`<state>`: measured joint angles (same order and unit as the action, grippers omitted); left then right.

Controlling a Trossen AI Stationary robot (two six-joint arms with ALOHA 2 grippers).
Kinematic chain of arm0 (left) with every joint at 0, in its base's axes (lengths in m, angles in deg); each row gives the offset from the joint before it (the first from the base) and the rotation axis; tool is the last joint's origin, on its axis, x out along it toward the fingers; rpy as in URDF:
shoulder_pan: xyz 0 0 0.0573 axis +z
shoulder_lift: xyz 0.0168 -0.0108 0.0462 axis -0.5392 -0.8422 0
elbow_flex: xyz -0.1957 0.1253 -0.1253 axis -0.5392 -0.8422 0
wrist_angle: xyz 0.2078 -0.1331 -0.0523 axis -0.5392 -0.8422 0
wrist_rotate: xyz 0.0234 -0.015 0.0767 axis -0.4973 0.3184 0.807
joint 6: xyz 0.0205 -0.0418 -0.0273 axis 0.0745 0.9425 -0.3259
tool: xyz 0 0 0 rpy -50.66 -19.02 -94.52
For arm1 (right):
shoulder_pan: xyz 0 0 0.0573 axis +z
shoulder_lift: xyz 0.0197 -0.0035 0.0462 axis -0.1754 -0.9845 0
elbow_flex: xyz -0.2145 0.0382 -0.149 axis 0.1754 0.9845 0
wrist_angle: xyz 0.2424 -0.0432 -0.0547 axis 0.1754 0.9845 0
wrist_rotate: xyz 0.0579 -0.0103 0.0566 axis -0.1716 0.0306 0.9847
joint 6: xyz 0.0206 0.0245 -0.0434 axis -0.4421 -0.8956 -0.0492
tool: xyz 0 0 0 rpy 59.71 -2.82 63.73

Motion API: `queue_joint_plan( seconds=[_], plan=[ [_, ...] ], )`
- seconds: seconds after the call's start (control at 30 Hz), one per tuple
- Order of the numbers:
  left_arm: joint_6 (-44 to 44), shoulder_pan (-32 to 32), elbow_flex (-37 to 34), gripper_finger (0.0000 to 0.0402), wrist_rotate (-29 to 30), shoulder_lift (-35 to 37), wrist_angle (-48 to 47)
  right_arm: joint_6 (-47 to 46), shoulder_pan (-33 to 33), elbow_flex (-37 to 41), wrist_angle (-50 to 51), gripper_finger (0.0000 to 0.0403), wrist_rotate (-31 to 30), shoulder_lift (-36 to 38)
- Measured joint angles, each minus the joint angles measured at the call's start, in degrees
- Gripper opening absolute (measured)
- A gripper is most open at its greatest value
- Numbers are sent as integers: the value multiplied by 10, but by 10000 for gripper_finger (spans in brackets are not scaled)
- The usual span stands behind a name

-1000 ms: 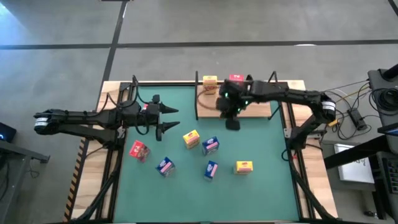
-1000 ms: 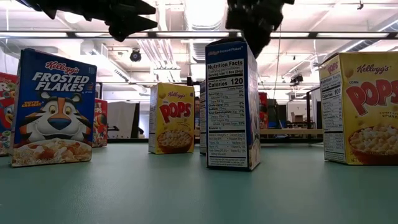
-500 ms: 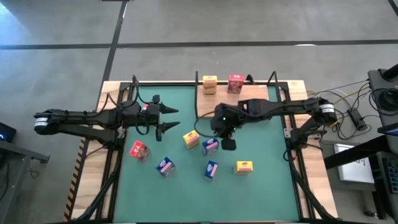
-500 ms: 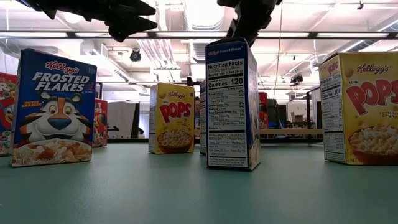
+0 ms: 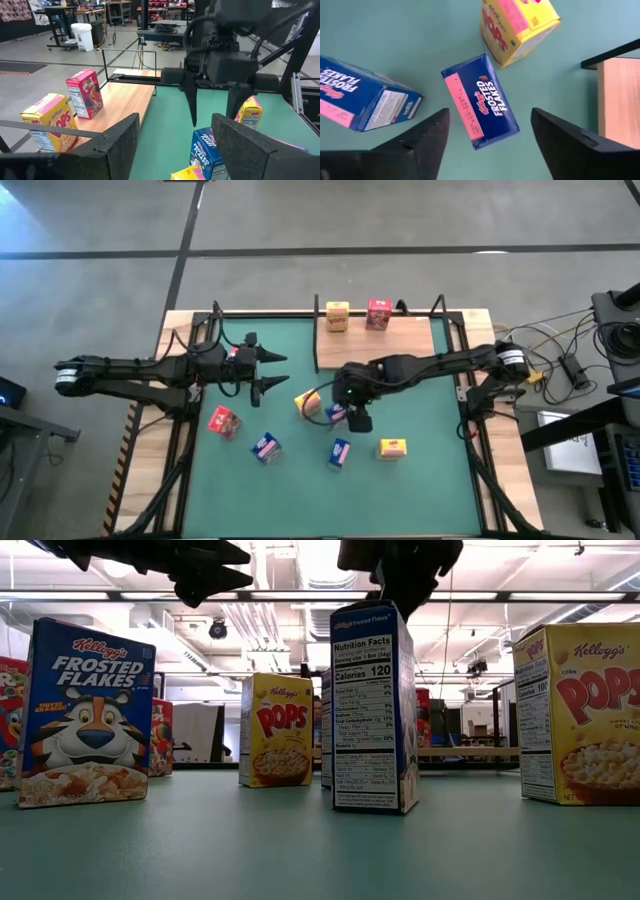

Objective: Stack cereal on shelf
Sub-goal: Put the top right blue cereal box on the shelf

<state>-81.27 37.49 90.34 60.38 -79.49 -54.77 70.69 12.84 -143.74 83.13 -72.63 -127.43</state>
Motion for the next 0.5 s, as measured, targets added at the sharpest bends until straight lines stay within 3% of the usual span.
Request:
queue_joint_plan(
  seconds=[0.23, 0.5],
  plan=[
    [0, 0, 0, 233, 0, 0, -1, 23, 0, 0, 0, 303, 0, -35],
    [0, 0, 0, 233, 0, 0, -1, 39, 0, 0, 1, 276, 5, -54]
  ],
)
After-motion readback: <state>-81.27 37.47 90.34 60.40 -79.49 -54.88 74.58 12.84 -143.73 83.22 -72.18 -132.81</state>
